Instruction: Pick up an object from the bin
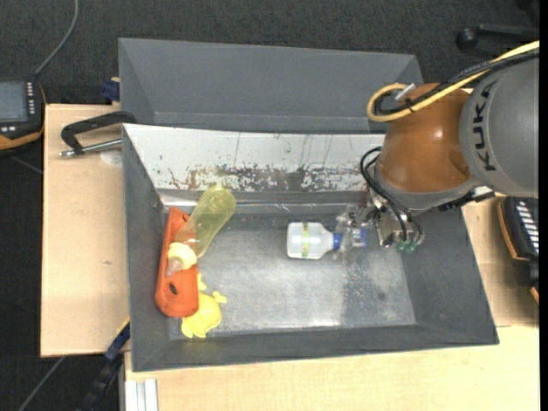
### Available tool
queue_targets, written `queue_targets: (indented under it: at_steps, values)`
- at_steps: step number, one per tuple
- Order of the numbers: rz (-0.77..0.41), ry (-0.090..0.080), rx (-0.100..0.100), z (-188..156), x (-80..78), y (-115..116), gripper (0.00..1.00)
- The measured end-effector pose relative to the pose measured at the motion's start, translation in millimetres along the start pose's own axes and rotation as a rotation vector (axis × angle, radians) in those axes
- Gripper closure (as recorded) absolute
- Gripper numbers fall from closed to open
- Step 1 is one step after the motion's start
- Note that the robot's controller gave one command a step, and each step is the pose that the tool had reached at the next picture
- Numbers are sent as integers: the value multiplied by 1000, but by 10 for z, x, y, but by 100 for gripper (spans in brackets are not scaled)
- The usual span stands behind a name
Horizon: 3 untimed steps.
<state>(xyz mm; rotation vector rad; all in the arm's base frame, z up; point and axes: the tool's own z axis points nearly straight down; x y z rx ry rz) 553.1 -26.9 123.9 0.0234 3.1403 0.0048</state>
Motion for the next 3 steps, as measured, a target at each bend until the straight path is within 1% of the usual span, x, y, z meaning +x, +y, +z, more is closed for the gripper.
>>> queue_targets:
  at_steps: [1,2,3]
  values:
    - [-7,-14,1,-297,-99,-17,100]
    - [-16,5,-1,-543,1,30,100]
    - [-34,-10,0,-1113,-49,35,100]
